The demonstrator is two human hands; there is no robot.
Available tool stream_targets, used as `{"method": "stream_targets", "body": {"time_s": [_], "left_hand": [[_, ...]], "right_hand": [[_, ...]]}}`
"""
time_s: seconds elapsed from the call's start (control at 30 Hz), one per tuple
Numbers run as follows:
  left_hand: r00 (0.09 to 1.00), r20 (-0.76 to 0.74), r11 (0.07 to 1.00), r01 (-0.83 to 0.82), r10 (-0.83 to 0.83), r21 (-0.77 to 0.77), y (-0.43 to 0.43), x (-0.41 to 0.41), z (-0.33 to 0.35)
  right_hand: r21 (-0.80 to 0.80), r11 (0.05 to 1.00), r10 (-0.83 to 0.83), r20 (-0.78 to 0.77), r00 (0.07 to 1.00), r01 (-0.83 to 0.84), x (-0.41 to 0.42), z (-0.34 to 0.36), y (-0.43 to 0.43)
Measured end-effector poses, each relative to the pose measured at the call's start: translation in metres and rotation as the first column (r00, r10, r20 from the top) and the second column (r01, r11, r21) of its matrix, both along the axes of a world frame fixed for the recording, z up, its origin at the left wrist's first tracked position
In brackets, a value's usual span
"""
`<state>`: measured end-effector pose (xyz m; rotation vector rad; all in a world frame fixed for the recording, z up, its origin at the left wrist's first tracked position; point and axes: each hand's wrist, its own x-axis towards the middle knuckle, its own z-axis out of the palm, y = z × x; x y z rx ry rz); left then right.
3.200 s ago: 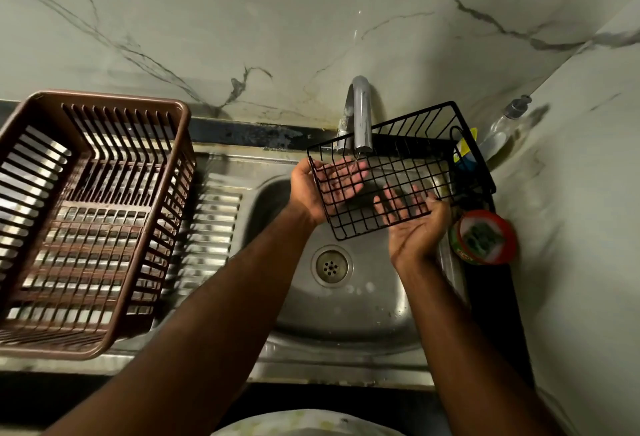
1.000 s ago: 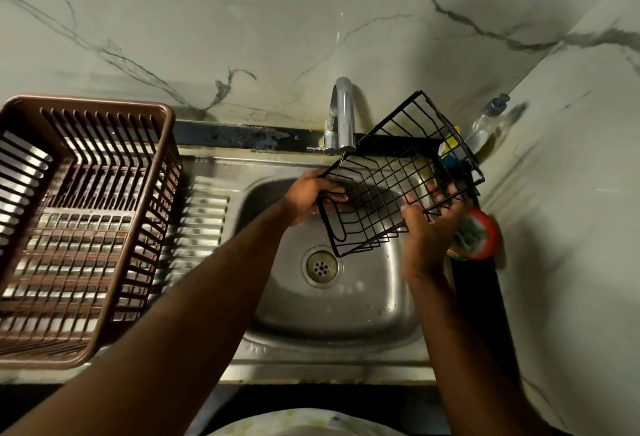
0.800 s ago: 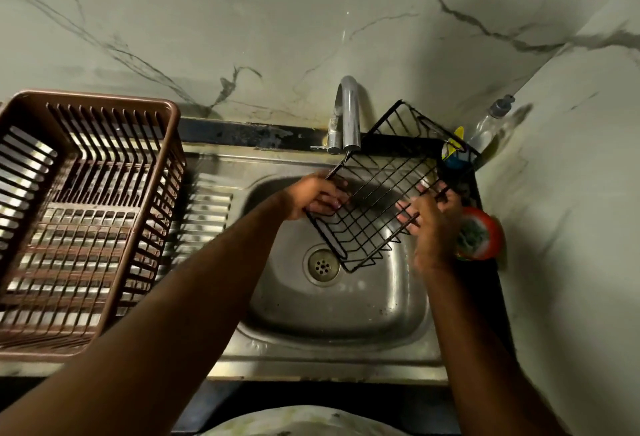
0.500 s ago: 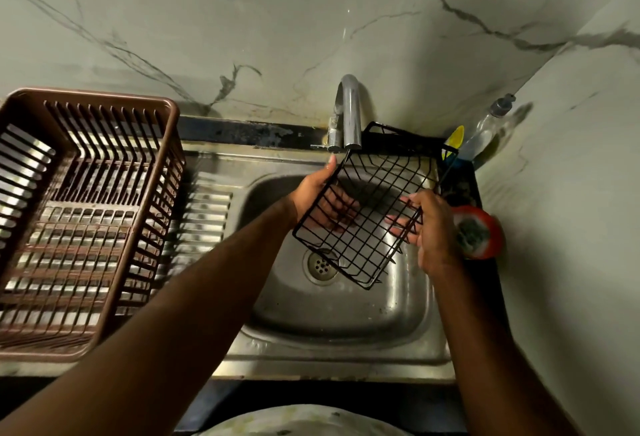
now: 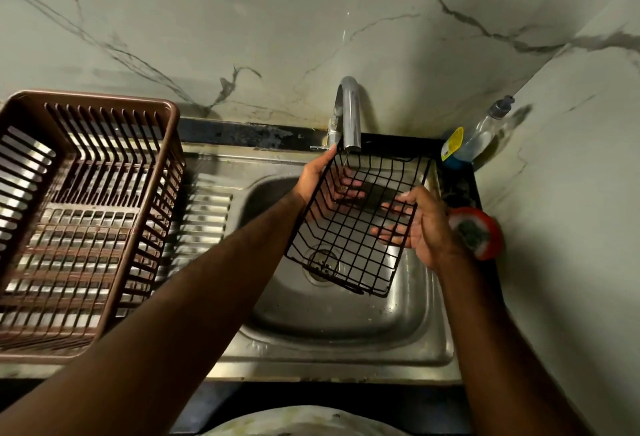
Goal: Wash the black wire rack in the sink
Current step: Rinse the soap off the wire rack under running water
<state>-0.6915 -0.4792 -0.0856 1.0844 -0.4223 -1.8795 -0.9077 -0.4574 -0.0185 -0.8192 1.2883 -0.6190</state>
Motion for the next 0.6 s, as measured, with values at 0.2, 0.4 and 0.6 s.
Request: {"method": "stream_targets", "body": {"time_s": [0.2,0.4,0.6], "left_hand": [[0.995,0.074,0.998,-0.063,0.064,-0.019,0.007,0.003,0.004],[0.985,0.138,0.995,-0.102,0.103,-0.017,0.007,0.012,0.01],[0.997,0.057,0.999,-0.042,0.044,-0.024,0.018,0.007,0.019]], "right_hand": [[0.109,0.989,0.1,0.032,0.994,-0.103,-0.002,-0.007,-0.005],[0.253,0.953,0.15,0.079,0.986,-0.165,0.001,-0.01,-0.003],[0.339,0.916,0.206,0.067,0.976,-0.216,-0.007,-0.006,-0.003]]}}
